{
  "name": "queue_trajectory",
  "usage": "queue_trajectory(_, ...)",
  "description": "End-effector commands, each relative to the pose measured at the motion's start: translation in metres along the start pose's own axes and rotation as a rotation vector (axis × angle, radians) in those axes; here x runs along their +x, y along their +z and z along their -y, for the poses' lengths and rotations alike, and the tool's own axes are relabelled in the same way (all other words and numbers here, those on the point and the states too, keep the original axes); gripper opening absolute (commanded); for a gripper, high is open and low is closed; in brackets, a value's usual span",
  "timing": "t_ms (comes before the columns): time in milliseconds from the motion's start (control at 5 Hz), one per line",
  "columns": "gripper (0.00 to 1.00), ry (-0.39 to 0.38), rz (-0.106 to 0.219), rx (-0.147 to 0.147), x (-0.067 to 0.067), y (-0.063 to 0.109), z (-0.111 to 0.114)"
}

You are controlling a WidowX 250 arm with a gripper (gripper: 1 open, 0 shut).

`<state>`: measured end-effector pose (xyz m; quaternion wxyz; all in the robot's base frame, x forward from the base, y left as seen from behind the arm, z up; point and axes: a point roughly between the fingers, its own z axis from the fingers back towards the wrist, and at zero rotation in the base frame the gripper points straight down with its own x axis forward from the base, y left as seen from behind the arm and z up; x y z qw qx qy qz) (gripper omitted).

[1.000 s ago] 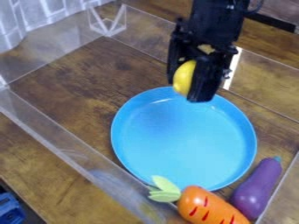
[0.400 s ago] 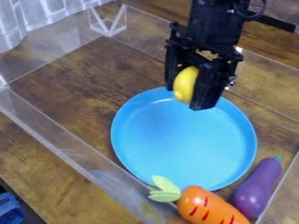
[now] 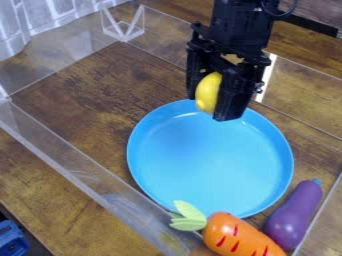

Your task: Put the lemon on the blue tray

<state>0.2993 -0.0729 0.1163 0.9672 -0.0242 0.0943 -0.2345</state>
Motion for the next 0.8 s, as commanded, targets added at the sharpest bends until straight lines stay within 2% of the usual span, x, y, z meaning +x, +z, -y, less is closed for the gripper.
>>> queue_trajectory(0, 0.00, -0.058, 0.040, 0.026, 0.003, 0.012, 0.007)
queue_trajectory(400, 0.00, -0.127, 0.034, 0.033, -0.013, -0.005, -0.006)
queue_trajectory(600, 0.00, -0.144, 0.028, 0.034, -0.020, -0.020, -0.010)
